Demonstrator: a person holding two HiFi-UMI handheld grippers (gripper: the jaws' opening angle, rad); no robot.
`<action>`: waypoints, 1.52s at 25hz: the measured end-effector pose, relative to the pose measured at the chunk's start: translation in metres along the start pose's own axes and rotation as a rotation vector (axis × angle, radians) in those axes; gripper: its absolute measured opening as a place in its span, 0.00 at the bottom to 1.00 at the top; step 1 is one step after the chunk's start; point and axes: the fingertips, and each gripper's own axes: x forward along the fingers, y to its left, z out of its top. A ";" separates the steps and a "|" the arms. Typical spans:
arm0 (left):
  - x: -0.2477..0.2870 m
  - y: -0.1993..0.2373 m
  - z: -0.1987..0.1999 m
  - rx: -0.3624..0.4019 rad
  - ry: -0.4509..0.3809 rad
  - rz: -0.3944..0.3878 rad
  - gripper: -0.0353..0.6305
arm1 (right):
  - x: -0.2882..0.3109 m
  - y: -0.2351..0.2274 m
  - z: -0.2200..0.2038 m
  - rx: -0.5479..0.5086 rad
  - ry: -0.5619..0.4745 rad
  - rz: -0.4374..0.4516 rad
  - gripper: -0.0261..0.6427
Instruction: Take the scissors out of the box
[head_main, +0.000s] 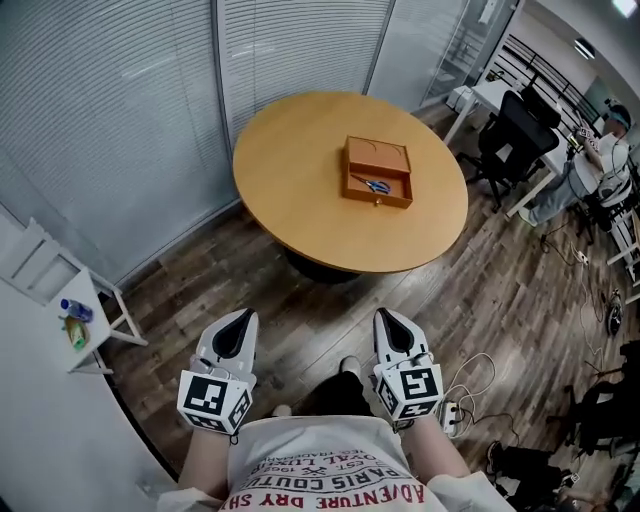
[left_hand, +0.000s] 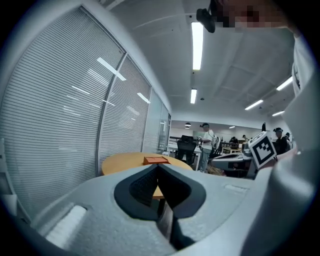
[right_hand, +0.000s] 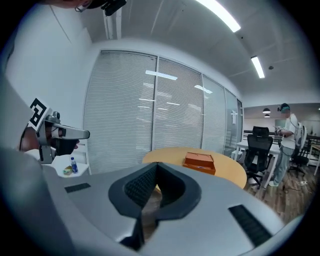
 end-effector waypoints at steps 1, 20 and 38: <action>0.011 -0.001 0.002 0.000 0.000 0.015 0.07 | 0.009 -0.010 0.001 -0.001 -0.001 0.018 0.05; 0.285 -0.096 0.032 0.005 0.051 0.100 0.07 | 0.140 -0.268 0.009 0.022 0.055 0.168 0.05; 0.444 0.000 0.052 -0.021 0.052 -0.055 0.07 | 0.292 -0.303 0.021 0.029 0.156 0.105 0.05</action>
